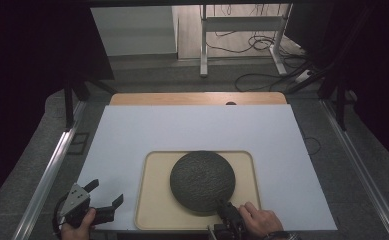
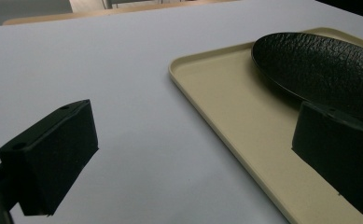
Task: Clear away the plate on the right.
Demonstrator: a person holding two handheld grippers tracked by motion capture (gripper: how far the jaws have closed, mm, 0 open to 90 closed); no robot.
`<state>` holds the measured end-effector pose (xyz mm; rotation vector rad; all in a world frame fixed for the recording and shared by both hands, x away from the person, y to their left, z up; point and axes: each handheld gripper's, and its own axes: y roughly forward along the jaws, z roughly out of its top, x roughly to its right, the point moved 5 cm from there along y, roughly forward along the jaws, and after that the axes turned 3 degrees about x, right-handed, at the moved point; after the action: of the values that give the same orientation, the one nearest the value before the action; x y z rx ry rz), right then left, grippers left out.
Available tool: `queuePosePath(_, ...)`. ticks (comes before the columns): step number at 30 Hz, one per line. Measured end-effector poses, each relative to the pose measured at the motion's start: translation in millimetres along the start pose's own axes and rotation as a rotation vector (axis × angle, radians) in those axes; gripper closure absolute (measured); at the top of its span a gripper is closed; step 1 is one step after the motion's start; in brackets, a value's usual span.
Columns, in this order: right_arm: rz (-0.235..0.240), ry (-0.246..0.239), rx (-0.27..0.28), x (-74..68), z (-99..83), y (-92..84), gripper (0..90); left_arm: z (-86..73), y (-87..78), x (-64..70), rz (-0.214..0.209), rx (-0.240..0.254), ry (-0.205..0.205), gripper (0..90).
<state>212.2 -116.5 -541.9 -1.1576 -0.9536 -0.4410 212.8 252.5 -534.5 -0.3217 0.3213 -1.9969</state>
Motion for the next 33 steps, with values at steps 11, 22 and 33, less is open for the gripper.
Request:
queuePosePath(11,0.000,0.075,0.018,9.5,-6.2,3.5,55.4,0.0,0.0,-0.3,0.001,0.000,-0.002,0.0)
queuePosePath(22,-0.001,0.172,0.031,22.2,-12.9,11.3,50.2,-0.1,-0.2,-0.4,0.001,0.000,-0.004,0.0)
queuePosePath(33,-0.011,0.249,0.036,31.9,-19.7,17.0,48.5,-0.3,-0.6,-0.4,0.002,0.001,-0.005,0.0)
